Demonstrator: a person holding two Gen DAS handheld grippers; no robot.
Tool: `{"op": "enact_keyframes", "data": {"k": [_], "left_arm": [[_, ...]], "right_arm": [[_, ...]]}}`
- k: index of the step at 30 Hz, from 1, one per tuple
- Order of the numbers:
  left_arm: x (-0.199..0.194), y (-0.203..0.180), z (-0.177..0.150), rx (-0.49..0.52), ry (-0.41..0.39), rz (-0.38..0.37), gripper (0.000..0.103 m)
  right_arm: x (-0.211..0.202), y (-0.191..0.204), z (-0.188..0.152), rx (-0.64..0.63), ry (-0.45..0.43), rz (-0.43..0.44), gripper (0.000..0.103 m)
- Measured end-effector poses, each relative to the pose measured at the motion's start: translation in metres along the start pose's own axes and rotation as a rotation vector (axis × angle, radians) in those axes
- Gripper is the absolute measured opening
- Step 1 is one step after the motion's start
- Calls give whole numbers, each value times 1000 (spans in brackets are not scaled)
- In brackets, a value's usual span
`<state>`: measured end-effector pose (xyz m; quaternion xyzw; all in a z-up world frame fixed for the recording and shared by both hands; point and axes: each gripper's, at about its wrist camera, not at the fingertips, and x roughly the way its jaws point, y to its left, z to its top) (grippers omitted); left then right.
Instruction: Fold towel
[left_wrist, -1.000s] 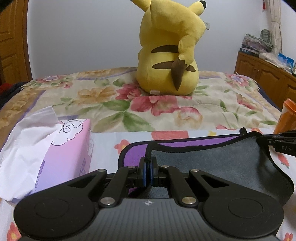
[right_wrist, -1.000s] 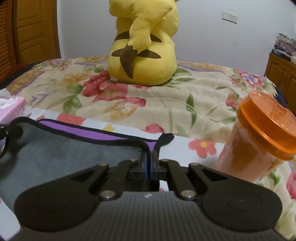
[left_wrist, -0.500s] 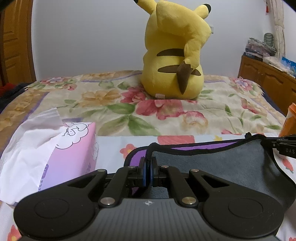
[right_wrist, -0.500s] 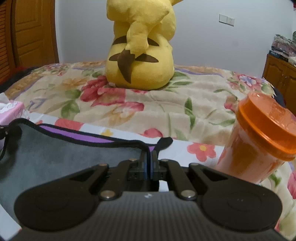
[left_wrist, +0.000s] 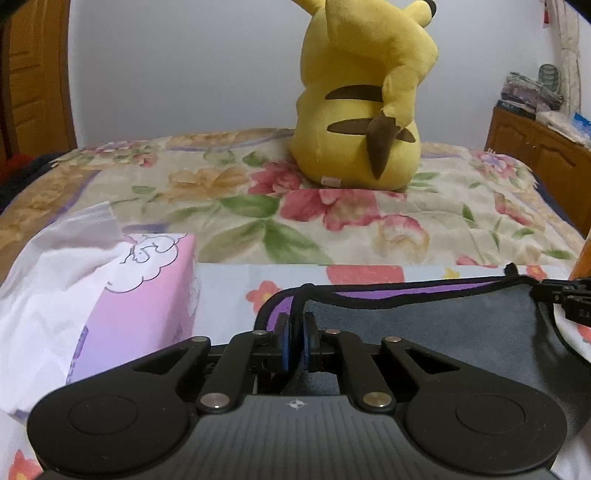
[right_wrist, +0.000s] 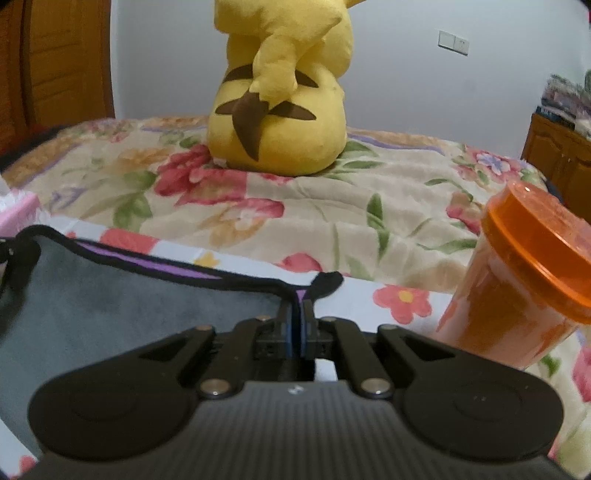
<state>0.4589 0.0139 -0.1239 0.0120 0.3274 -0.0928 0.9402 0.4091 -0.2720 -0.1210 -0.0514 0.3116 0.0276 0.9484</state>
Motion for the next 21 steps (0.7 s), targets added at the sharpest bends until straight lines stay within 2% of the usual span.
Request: {"op": "enact_keyframes", "data": {"k": [1, 2, 3, 4, 6, 8, 11, 21], "left_arm": [[0, 1, -1, -5, 7, -3, 28], [-1, 1, -2, -13, 16, -9, 47], [-3, 2, -4, -18, 27, -17, 55], [-6, 1, -6, -15, 28, -24, 61], [-12, 0, -8, -2, 24, -33, 63], [-18, 0, -10, -7, 29, -34, 73], [-30, 3, -13, -25, 22, -33, 83], [-70, -4, -22, 12, 28, -52, 89]], "right_arm": [[1, 0, 0, 0, 11, -11, 23], [0, -2, -1, 9, 16, -14, 32], [-2, -4, -1, 25, 13, -11, 50], [-4, -5, -2, 35, 9, -8, 55], [-10, -6, -3, 38, 8, 8, 55], [-17, -5, -5, 27, 5, 16, 55], [-28, -6, -8, 41, 6, 36, 55], [-69, -1, -17, 87, -18, 60, 56]]}}
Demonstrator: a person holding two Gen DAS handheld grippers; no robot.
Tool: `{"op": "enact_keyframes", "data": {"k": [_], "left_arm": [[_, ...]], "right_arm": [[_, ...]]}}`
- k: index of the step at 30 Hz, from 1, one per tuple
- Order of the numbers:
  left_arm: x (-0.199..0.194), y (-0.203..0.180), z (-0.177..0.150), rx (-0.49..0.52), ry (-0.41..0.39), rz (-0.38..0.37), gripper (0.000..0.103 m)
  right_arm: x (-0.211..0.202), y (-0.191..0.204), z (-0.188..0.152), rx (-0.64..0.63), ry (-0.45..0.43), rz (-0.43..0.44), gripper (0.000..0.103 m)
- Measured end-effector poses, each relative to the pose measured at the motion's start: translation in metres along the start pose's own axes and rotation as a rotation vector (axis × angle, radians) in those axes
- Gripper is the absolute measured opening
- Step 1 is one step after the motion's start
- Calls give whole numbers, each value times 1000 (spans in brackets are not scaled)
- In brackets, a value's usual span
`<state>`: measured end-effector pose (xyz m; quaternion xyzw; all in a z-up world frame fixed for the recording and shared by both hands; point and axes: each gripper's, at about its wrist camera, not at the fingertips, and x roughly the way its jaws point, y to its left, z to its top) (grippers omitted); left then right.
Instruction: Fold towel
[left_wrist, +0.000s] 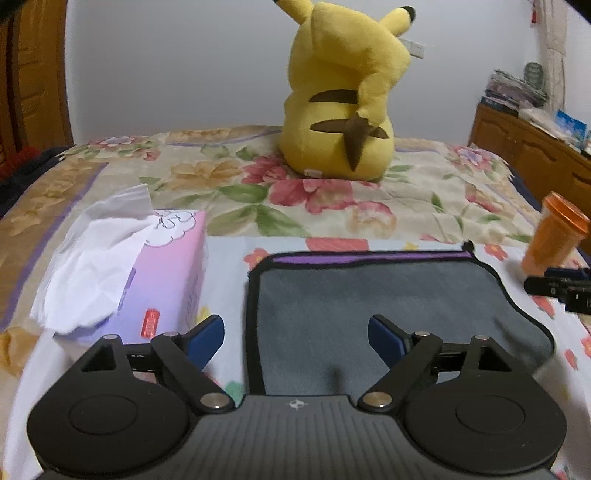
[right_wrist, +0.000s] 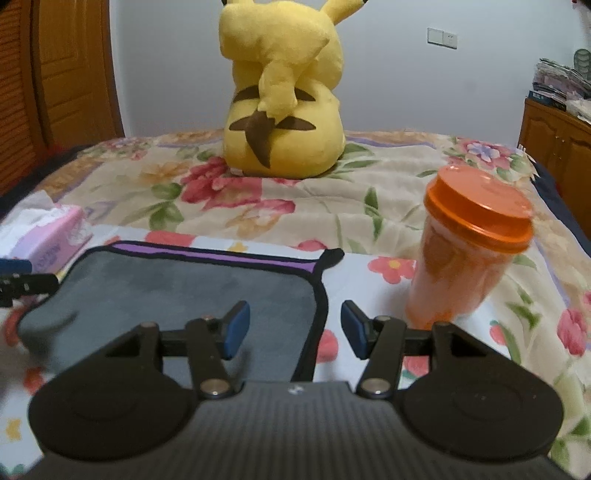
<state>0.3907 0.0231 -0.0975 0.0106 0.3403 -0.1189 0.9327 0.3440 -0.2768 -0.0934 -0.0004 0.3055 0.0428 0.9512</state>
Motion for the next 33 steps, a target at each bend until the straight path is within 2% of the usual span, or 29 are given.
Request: {"op": "enact_keyframes", "data": {"k": [6, 8, 10, 12, 14, 24, 33], "left_arm": [[-31, -17, -9, 41, -3, -1, 94], [-44, -22, -10, 53, -9, -3, 96], [-58, -28, -11, 71, -21, 2, 98], [-71, -33, -11, 81, -37, 6, 101], [-84, -37, -12, 91, -55, 20, 103], [-141, -61, -9, 114, -82, 48, 103], [-201, -79, -10, 122, -128, 51, 103]], "right_arm": [[-32, 10, -2, -3, -16, 8, 62], [-44, 13, -2, 6, -24, 14, 69], [-55, 15, -3, 14, -33, 16, 89], [-69, 19, -4, 14, -54, 11, 99], [-80, 21, -4, 17, -64, 16, 103], [-130, 27, -6, 8, -96, -28, 103], [-190, 38, -7, 20, -159, -11, 103]]}}
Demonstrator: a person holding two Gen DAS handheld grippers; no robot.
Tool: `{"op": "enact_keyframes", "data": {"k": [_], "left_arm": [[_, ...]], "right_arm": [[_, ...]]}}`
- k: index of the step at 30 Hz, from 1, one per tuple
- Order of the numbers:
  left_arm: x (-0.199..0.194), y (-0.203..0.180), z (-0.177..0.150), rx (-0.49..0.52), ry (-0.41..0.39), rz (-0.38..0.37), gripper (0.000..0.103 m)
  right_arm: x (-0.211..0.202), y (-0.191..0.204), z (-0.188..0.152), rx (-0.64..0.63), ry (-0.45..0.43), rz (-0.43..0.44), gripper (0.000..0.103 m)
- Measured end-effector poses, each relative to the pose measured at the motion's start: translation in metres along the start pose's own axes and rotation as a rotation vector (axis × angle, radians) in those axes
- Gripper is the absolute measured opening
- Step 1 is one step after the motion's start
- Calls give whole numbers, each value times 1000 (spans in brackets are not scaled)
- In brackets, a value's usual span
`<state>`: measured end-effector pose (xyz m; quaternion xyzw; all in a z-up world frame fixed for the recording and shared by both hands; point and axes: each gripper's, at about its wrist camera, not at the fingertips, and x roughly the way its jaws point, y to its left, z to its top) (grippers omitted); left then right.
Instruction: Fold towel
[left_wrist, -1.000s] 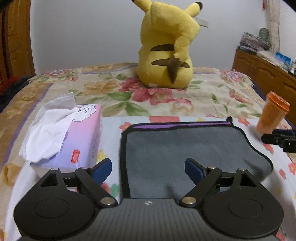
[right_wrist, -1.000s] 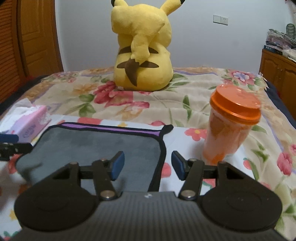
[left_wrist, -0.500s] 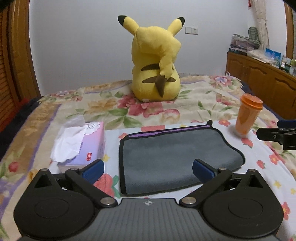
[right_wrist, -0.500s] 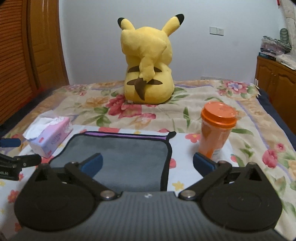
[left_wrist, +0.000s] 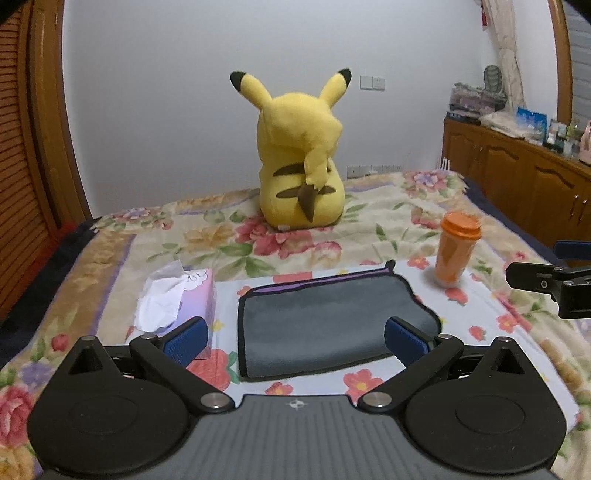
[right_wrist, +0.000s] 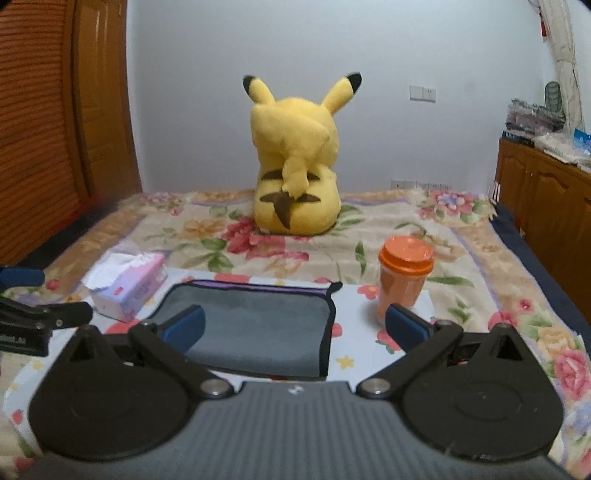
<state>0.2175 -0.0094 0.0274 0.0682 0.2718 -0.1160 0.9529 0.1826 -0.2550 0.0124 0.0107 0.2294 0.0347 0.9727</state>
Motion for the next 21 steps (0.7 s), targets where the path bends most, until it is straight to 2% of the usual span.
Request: {"op": "enact_keyframes", "data": {"k": [4, 10, 21], "left_arm": [[-27, -2, 0, 4, -9, -5, 103], [-62, -3, -4, 10, -34, 26, 103], [-94, -12, -17, 15, -31, 51, 103]], "right_arm": [[-27, 5, 4, 3, -33, 11, 103], [-60, 10, 6, 6, -72, 24, 103], [-98, 18, -8, 1, -107, 59, 103]]}}
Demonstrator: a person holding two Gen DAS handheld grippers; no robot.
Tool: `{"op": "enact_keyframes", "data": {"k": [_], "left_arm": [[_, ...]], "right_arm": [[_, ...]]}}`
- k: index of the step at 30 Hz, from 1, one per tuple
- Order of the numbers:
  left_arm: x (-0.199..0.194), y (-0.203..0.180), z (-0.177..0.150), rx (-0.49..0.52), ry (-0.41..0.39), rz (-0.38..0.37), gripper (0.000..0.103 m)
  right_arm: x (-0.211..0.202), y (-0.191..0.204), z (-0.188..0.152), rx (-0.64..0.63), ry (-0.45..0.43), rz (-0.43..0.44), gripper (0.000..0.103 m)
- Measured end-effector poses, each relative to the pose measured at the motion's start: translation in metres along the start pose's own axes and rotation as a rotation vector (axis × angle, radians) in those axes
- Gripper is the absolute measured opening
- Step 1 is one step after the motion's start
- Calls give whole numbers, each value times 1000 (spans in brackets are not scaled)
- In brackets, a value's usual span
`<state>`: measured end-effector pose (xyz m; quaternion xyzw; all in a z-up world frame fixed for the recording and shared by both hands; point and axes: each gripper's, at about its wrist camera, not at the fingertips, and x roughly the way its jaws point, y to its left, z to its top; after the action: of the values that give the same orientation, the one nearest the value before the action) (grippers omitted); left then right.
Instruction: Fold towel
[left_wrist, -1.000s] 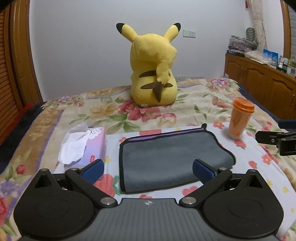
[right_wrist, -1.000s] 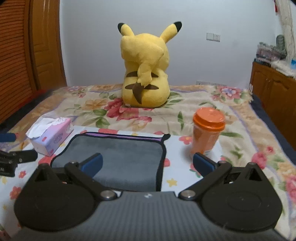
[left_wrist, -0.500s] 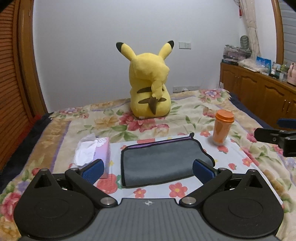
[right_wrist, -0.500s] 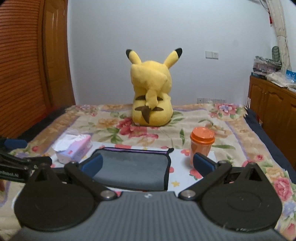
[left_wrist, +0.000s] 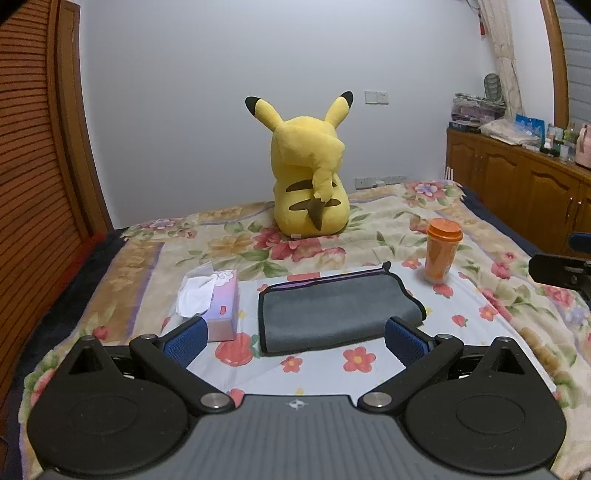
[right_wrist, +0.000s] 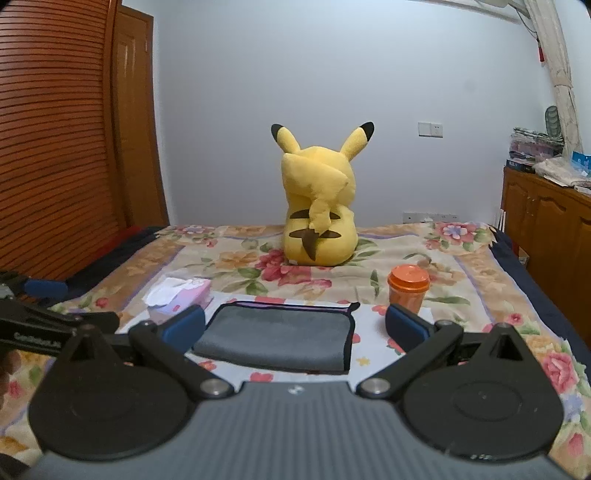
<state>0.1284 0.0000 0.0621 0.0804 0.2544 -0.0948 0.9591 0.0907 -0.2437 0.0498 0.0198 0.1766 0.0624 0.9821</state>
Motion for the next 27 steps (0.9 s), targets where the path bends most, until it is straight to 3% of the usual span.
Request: {"op": "enact_keyframes", "data": {"k": [27], "left_arm": [[-22, -30, -55, -5, 27, -17, 103]], "right_arm": [[-44, -6, -56, 67, -9, -13, 103]]}}
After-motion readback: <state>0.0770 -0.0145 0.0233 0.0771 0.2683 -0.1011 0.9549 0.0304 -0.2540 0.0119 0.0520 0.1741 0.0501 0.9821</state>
